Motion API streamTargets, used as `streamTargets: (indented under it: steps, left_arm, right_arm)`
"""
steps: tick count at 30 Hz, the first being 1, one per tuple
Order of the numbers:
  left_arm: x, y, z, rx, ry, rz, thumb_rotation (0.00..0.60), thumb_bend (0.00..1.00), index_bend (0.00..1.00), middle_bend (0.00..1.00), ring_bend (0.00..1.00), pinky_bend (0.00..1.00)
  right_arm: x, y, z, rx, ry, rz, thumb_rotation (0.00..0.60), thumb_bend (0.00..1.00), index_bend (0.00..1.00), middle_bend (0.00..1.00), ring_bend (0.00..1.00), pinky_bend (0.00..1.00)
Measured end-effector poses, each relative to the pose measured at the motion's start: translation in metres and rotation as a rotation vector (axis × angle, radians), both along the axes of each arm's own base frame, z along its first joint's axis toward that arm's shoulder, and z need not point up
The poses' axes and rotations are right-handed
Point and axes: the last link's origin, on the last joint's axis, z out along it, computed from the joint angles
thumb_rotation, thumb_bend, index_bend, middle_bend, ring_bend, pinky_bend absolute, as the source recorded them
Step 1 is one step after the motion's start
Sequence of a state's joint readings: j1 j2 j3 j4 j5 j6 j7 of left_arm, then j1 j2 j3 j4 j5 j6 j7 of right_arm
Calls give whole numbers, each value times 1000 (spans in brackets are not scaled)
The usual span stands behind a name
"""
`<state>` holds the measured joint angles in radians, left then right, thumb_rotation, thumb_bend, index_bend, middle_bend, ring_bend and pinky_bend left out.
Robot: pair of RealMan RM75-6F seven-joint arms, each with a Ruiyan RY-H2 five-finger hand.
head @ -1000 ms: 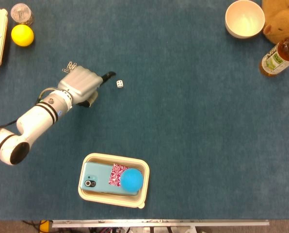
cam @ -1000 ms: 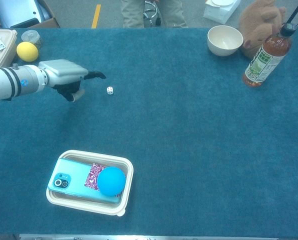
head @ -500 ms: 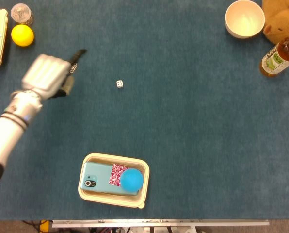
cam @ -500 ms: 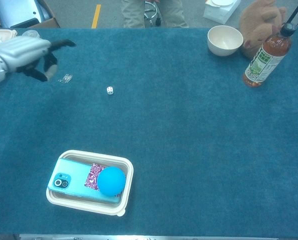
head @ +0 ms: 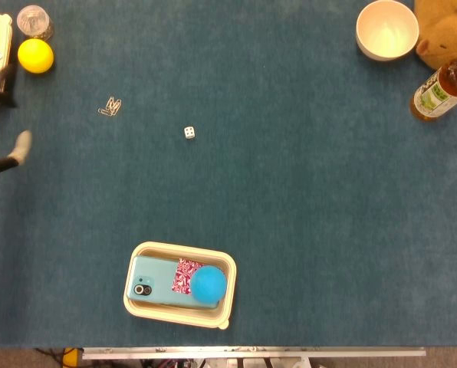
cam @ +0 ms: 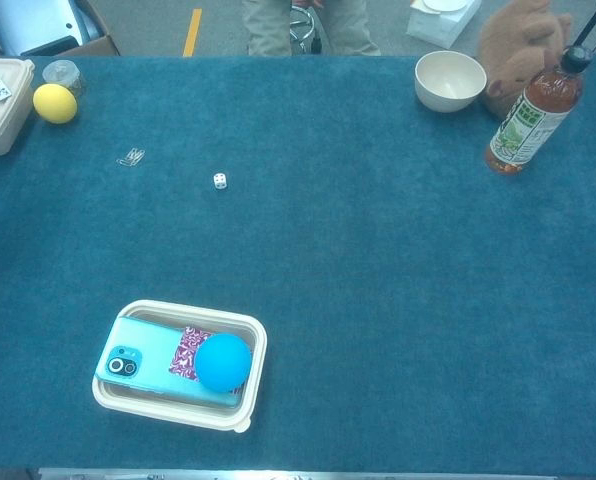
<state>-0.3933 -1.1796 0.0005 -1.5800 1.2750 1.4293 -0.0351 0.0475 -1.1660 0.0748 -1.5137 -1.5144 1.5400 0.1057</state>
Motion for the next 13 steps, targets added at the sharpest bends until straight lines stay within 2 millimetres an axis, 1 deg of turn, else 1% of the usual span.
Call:
streamTargets:
  steps: [3, 6, 9, 13]
  left_arm:
    - [-10, -22, 10, 62, -34, 17, 500, 339, 49, 354, 301, 362]
    - [-16, -40, 16, 89, -40, 34, 499, 339, 66, 354, 301, 348]
    - [-19, -54, 19, 90, -23, 48, 498, 338, 70, 354, 301, 336]
    - [-20, -64, 23, 107, -21, 54, 500, 339, 71, 354, 301, 327]
  right_arm:
    - [0, 1, -1, -3, -4, -3, 600, 294, 382, 330, 220, 361]
    - [0, 2, -3, -1, -6, -6, 600, 294, 382, 330, 220, 361]
    - [1, 3, -3, -2, -9, -4, 600, 294, 382, 330, 220, 361]
    - [2, 3, -5, 2, -10, -4, 600, 294, 382, 330, 220, 361]
